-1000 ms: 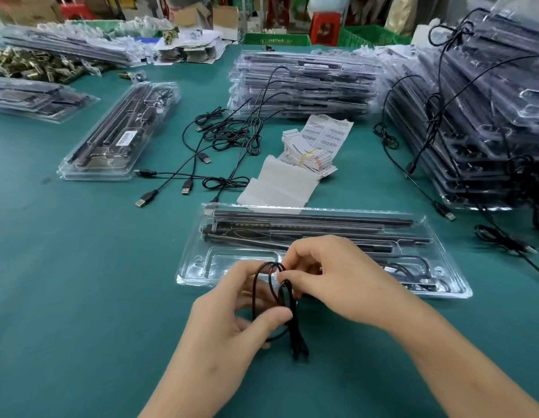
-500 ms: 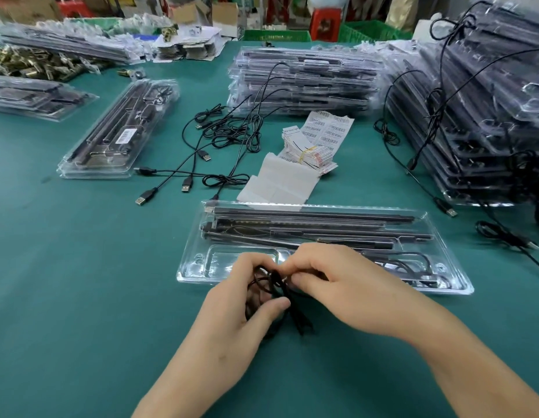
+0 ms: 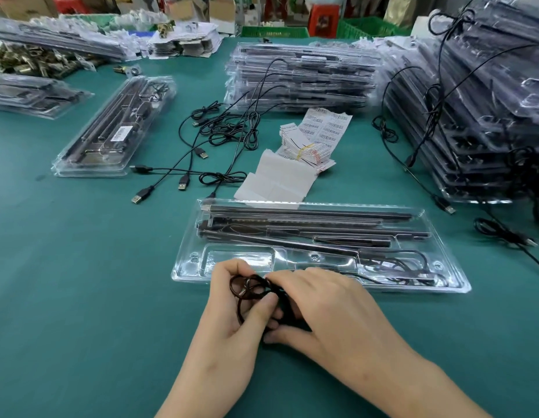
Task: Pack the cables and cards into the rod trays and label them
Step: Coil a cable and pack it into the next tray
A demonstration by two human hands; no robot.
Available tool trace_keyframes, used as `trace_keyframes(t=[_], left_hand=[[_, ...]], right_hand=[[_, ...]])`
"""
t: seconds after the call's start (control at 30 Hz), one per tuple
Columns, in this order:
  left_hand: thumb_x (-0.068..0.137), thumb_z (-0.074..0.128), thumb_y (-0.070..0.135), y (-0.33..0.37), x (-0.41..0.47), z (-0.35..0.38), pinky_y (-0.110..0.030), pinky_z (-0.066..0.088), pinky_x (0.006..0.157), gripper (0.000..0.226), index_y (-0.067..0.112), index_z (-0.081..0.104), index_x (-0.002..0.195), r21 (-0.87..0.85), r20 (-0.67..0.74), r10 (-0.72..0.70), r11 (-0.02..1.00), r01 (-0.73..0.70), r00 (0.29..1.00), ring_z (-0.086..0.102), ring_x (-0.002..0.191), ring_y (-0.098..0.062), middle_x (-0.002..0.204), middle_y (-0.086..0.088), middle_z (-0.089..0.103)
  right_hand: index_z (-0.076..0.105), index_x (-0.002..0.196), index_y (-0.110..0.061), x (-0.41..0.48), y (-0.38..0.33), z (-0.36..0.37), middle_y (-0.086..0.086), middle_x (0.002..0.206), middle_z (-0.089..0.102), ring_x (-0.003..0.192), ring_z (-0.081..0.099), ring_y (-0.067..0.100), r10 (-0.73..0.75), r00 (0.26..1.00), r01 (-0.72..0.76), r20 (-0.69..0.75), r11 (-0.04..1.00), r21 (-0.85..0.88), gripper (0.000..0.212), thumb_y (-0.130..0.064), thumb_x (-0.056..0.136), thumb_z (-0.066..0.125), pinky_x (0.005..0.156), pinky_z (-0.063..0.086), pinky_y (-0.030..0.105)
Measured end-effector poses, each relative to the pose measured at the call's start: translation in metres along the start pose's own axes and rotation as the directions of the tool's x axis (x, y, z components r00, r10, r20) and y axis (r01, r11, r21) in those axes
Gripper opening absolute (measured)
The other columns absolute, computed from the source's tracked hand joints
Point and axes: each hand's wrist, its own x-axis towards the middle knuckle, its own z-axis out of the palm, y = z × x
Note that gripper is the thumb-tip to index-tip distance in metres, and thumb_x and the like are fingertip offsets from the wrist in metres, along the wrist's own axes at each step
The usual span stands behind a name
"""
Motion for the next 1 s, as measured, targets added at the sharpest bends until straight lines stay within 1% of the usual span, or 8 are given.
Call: trace_keyframes(t=[0.23, 0.4, 0.47, 0.57, 0.7, 0.8, 0.9, 1.0], left_hand=[[0.086, 0.062, 0.025, 0.004, -0.006, 0.003, -0.025, 0.052, 0.076, 0.024, 0.04, 0.049, 0.101, 0.023, -0.026, 0.021, 1.0, -0.02, 0.999, 0.063, 0.079, -0.013, 0.082, 0.007, 0.065], [0.087, 0.072, 0.031, 0.015, -0.009, -0.01, -0.014, 0.047, 0.074, 0.025, 0.041, 0.053, 0.1, 0.274, -0.058, 0.082, 0.96, -0.063, 0.995, 0.064, 0.082, -0.008, 0.089, 0.013, 0.068], [0.081, 0.073, 0.039, 0.023, -0.009, -0.024, -0.014, 0.048, 0.075, 0.023, 0.04, 0.058, 0.098, 0.519, -0.031, 0.232, 0.835, -0.182, 0.972, 0.064, 0.095, -0.008, 0.1, 0.014, 0.066], [0.081, 0.062, 0.051, 0.029, -0.01, -0.041, -0.022, 0.051, 0.07, 0.032, 0.035, 0.066, 0.108, 0.803, 0.093, 0.383, 0.517, -0.296, 0.919, 0.063, 0.098, -0.007, 0.124, 0.012, 0.056], [0.093, 0.053, 0.037, 0.015, -0.011, -0.04, -0.025, 0.049, 0.067, 0.036, 0.015, 0.078, 0.104, 0.921, 0.293, 0.501, 0.08, -0.381, 0.814, 0.068, 0.077, -0.018, 0.089, 0.006, 0.07], [0.096, 0.05, 0.033, 0.005, -0.009, -0.033, -0.032, 0.05, 0.046, 0.035, 0.012, 0.078, 0.091, 0.946, 0.287, 0.542, -0.029, -0.324, 0.79, 0.063, 0.061, -0.019, 0.071, 0.002, 0.062], [0.097, 0.043, 0.03, -0.001, -0.007, -0.033, -0.039, 0.049, 0.044, 0.035, 0.011, 0.068, 0.081, 0.941, 0.315, 0.516, -0.056, -0.335, 0.797, 0.059, 0.059, -0.024, 0.073, -0.002, 0.056], [0.097, 0.04, 0.026, -0.004, -0.005, -0.036, -0.04, 0.047, 0.047, 0.03, 0.013, 0.061, 0.08, 0.929, 0.355, 0.466, -0.075, -0.363, 0.811, 0.056, 0.061, -0.027, 0.077, -0.003, 0.053]], right_hand=[[0.065, 0.104, -0.023, -0.004, -0.012, 0.015, -0.013, 0.085, 0.066, 0.075, 0.061, 0.013, 0.075, 0.976, -0.075, -0.202, 0.997, 0.008, 0.047, -0.062, 0.079, 0.054, 0.064, 0.051, 0.03], [0.064, 0.091, -0.021, -0.001, -0.015, 0.02, -0.009, 0.075, 0.06, 0.067, 0.054, 0.014, 0.018, 0.972, -0.049, -0.234, 0.991, -0.127, 0.013, -0.029, 0.083, 0.069, 0.056, 0.047, 0.03], [0.063, 0.088, -0.023, 0.002, -0.019, 0.021, -0.009, 0.072, 0.057, 0.064, 0.053, 0.014, -0.001, 0.985, -0.032, -0.171, 0.981, -0.193, 0.024, -0.021, 0.074, 0.082, 0.054, 0.044, 0.028], [0.06, 0.087, -0.026, 0.005, -0.027, 0.016, -0.011, 0.069, 0.054, 0.06, 0.051, 0.011, 0.021, 0.999, -0.033, -0.049, 0.963, -0.269, 0.04, -0.018, 0.061, 0.09, 0.049, 0.035, 0.024], [0.06, 0.085, -0.022, 0.012, -0.034, 0.007, -0.009, 0.067, 0.055, 0.058, 0.036, 0.013, 0.032, 0.999, -0.022, 0.034, 0.965, -0.263, 0.05, -0.004, 0.043, 0.08, 0.047, 0.019, 0.023], [0.054, 0.094, -0.023, 0.014, -0.032, 0.007, -0.009, 0.082, 0.056, 0.069, 0.034, 0.012, 0.027, 0.996, -0.011, 0.082, 0.981, -0.192, 0.044, 0.0, 0.062, 0.073, 0.046, 0.022, 0.024], [0.052, 0.116, -0.03, 0.009, -0.02, 0.012, -0.017, 0.102, 0.053, 0.094, 0.045, 0.007, 0.012, 0.998, -0.008, 0.063, 0.998, -0.061, 0.024, -0.022, 0.097, 0.064, 0.081, 0.044, 0.025], [0.056, 0.127, -0.039, -0.006, -0.007, 0.005, -0.025, 0.092, 0.053, 0.092, 0.051, 0.0, 0.125, 0.992, -0.117, -0.028, 0.973, 0.199, 0.033, -0.037, 0.096, 0.065, 0.086, 0.041, 0.016]])
